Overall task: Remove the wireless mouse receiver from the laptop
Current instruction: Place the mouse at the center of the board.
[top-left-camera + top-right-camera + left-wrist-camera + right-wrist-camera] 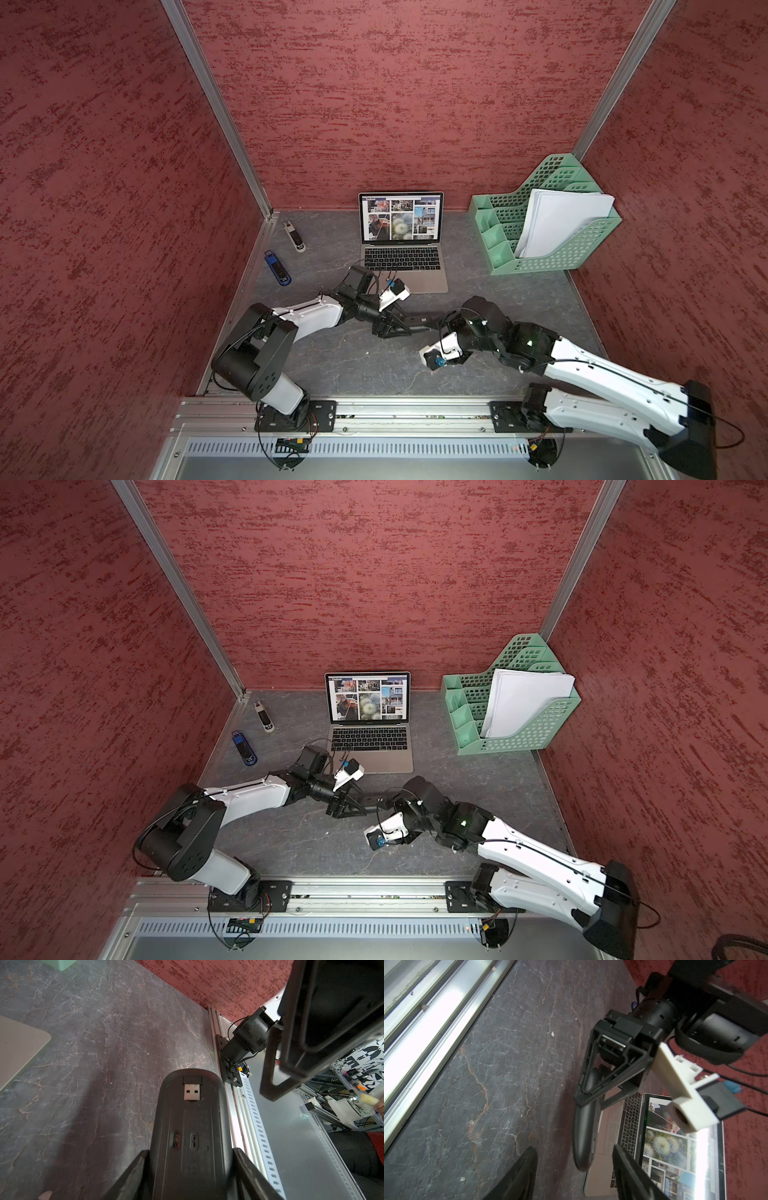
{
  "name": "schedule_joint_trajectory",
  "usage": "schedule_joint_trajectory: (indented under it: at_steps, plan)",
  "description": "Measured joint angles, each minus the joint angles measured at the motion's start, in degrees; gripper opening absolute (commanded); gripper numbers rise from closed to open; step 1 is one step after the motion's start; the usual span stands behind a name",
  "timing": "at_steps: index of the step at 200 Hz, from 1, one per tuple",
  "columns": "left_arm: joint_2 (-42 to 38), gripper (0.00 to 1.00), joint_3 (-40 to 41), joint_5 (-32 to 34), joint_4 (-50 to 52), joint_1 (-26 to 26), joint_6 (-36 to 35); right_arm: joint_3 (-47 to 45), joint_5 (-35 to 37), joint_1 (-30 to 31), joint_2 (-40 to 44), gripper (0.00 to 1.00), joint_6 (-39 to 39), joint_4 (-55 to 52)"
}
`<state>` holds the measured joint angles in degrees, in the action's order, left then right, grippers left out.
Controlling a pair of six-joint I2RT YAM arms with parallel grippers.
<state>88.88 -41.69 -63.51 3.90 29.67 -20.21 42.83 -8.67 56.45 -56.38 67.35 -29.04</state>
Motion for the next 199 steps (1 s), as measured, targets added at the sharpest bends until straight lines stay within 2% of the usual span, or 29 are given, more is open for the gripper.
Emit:
schedule_joint_trajectory:
  at_steps: [100,199]
  plan:
    - [-0.07,0.62,0.22,-1.27,-0.57,0.0,2.34,4.68,8.22,2.54,-10.82,0.58,-2.71,2.47]
    - [-0.92,0.61,0.76,-2.12,-1.36,0.0,3.96,4.68,11.82,3.67,-16.22,0.45,-5.53,7.82]
